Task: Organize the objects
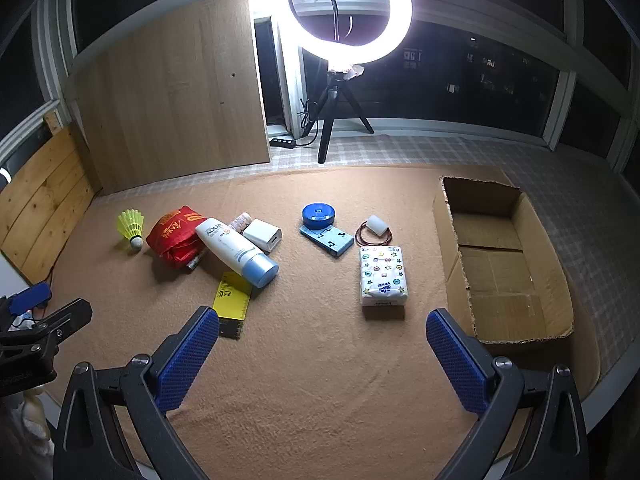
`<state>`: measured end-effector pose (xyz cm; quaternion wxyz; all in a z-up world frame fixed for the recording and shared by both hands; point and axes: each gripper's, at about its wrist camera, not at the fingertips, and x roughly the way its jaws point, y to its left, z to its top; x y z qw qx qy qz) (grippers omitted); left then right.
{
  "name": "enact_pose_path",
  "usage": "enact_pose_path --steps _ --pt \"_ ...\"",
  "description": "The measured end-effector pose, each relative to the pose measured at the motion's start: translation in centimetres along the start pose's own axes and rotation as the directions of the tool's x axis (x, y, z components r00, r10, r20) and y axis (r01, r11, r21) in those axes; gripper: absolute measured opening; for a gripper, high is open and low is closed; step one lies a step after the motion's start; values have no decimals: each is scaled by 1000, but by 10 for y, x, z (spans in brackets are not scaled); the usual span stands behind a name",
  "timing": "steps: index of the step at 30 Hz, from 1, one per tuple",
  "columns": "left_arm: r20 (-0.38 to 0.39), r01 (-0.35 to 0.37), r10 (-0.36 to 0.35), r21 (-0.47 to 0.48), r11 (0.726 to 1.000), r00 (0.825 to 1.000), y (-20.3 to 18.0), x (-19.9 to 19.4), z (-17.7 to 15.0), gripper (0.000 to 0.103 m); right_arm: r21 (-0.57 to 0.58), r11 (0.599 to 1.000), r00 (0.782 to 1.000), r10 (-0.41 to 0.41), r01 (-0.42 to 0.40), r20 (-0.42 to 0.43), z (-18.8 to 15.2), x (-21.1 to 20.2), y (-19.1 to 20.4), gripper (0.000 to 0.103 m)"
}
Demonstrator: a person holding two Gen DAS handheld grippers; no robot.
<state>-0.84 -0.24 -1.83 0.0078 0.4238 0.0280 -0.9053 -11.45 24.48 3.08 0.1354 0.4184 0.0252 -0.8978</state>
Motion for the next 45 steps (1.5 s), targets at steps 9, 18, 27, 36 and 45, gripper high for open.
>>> enact_pose_path --steps 9,18,27,36,45 --pt "-8 2 -2 3 1000 1000 2 3 -1 103 1 1000 1000 -4 4 -8 0 2 2 102" --pt "-11 3 -3 5 1000 1000 2 4 -2 103 -1 1000 1000 5 -5 -19 -2 5 4 102" --pt "-10 7 -7 7 1000 1000 -1 6 -6 103 1 1000 1000 9 -9 -29 -3 6 4 102" --pt "-12 8 -7 12 1000 1000 -3 5 -5 103 3 1000 999 12 -12 -32 -4 6 4 102" --pt "-12 6 -6 11 1000 1000 -3 5 -5 103 2 1000 999 15 -15 -34 -4 7 4 102"
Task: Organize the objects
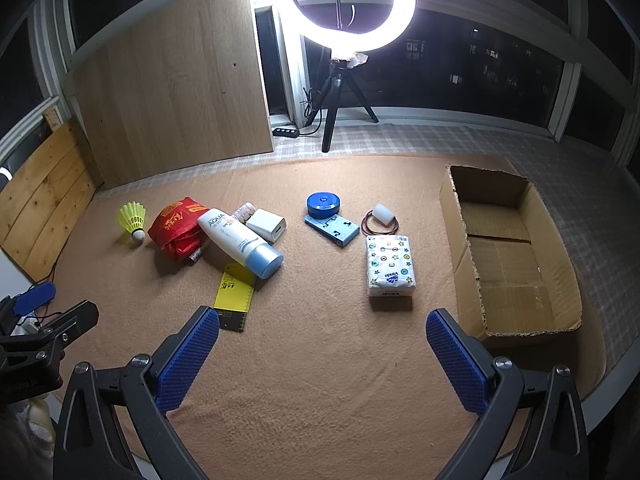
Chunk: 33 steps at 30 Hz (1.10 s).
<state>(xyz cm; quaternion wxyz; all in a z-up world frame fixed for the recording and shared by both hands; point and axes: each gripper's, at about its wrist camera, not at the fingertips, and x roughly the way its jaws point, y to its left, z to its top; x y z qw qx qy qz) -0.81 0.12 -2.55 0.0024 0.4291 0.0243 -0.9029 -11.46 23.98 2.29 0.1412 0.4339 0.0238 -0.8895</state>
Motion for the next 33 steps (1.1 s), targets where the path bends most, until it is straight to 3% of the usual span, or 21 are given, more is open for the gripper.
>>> enact_pose_path --steps 15,33 --pt "-12 -1 1 2 1000 1000 -1 8 3 103 3 1000 1000 2 -2 -12 0 4 -2 102" --pt "-78 12 -10 26 1000 997 -22 56 7 103 8 999 999 -32 33 -42 0 16 -23 102"
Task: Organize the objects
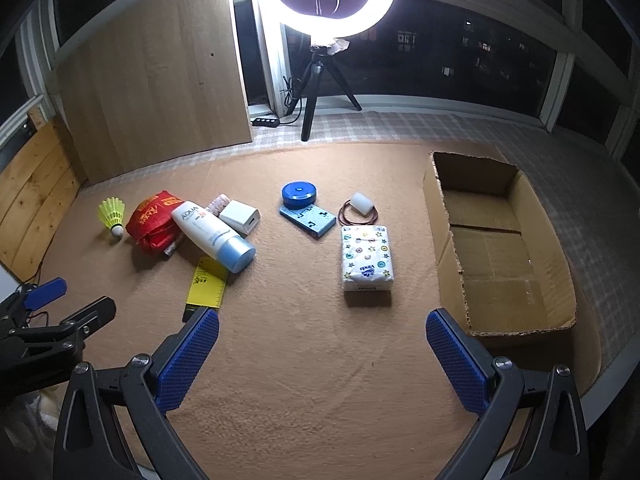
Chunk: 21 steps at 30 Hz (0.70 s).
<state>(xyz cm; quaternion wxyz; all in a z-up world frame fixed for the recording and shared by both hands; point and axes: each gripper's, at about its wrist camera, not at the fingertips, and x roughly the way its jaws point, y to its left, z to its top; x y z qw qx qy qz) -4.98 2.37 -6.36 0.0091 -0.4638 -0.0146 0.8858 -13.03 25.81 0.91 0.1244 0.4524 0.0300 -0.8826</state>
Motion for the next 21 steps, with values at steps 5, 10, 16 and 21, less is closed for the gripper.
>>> enact_pose_path --steps 5,10,16,21 --pt "-32 19 -19 3 1000 999 -6 19 2 103 0 1000 1000 -10 10 -6 -1 1 -6 102" --pt "-59 26 -26 6 1000 998 -13 40 6 103 7 1000 1000 -17 18 -16 -3 3 -15 102" --pt "-112 34 -31 26 999 993 -24 70 12 103 15 1000 999 -27 27 -27 -4 7 -26 102" --pt "-162 51 -45 35 998 986 -32 97 16 102 28 999 999 -33 34 -35 -5 9 -34 102"
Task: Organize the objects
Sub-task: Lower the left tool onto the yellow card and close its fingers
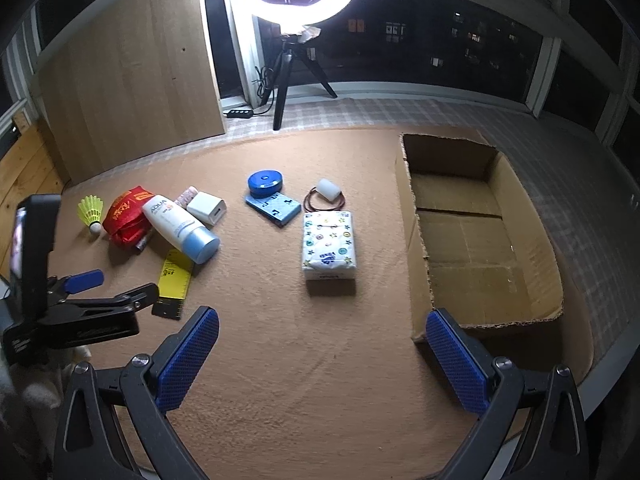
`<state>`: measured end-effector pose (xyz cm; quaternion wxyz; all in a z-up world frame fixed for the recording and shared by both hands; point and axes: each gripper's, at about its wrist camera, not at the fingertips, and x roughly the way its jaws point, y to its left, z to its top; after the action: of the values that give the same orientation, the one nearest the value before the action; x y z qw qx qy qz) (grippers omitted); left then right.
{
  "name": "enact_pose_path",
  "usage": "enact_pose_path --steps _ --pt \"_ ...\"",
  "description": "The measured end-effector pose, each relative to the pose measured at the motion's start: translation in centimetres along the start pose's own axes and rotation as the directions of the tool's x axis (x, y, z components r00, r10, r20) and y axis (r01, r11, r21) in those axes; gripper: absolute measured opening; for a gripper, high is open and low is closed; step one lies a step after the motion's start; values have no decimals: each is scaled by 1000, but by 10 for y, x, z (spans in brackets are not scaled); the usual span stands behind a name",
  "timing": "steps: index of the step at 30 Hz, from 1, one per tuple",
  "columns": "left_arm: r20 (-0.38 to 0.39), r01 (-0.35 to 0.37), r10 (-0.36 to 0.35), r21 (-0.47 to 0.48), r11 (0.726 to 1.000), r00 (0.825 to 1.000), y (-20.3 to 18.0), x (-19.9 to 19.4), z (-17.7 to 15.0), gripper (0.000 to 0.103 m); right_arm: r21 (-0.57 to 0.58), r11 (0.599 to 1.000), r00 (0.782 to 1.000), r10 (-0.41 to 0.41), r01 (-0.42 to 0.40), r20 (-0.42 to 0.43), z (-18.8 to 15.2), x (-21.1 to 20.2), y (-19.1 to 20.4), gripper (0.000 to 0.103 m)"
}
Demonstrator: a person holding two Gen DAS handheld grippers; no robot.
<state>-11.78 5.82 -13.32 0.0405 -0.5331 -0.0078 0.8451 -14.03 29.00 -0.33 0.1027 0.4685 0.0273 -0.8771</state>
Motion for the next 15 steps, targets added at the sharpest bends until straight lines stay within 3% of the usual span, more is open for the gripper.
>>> enact_pose_path --steps 15 --pt "-126 -3 6 21 1000 992 -10 60 15 87 52 999 1000 -13 15 -21 -5 7 -25 102"
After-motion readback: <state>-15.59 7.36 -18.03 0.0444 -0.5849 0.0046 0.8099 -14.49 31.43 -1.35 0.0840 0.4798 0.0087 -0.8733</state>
